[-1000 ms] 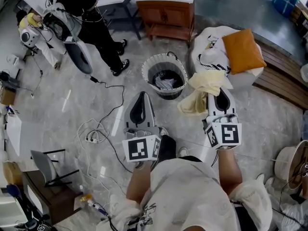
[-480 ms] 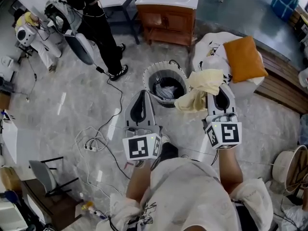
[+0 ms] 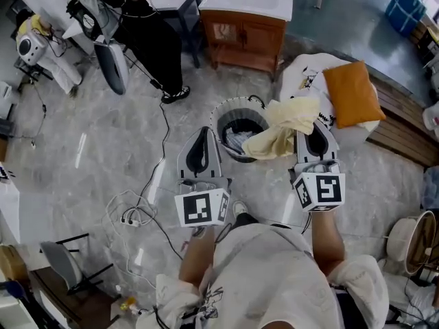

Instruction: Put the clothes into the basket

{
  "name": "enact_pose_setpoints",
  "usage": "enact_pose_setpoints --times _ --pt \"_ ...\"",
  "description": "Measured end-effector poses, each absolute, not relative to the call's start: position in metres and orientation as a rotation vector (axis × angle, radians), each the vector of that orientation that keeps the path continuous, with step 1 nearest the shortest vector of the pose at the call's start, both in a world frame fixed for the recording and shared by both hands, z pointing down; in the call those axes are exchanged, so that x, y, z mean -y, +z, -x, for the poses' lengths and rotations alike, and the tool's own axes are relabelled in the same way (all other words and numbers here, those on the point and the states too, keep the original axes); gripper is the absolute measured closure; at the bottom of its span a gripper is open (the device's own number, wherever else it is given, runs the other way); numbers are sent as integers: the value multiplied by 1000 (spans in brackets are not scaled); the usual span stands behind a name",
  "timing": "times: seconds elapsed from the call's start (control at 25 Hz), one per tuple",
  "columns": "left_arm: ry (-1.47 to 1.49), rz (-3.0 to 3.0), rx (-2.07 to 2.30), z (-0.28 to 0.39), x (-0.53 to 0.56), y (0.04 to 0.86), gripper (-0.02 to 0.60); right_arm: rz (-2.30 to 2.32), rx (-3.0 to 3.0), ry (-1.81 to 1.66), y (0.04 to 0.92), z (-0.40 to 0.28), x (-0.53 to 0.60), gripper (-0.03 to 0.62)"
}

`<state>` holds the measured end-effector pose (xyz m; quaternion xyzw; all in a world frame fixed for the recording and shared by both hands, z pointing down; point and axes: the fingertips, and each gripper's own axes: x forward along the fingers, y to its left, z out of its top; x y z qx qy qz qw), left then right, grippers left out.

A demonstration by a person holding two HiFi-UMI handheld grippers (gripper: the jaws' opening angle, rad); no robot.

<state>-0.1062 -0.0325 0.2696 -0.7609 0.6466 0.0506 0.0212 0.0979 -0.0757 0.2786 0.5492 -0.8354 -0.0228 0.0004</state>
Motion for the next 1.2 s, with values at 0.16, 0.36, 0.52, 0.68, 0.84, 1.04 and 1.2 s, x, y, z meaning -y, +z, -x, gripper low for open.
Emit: enact_pose_setpoints --times 0.16,0.36,0.52,0.68,0.84,1.04,1.2 --pt "165 2377 -1986 122 48 276 580 -1734 2607 -75 281 -79 89 554" --pt "154 2383 -1999 139 68 284 580 -1710 2599 -68 287 -58 107 554" --pt "135 2388 -2014 141 89 292 580 -1688 2595 -40 297 -54 128 554" --pt "112 2380 -2030 141 117 300 580 -1666 2613 -13 310 -51 159 554" --pt "105 2368 -2044 137 150 300 580 -1625 2628 17 315 -49 191 554" --pt "100 2337 -2066 127 196 297 580 -1572 2669 34 318 -53 235 554" --pt "87 2315 -2088 115 228 298 580 -1530 2691 63 321 -59 268 554"
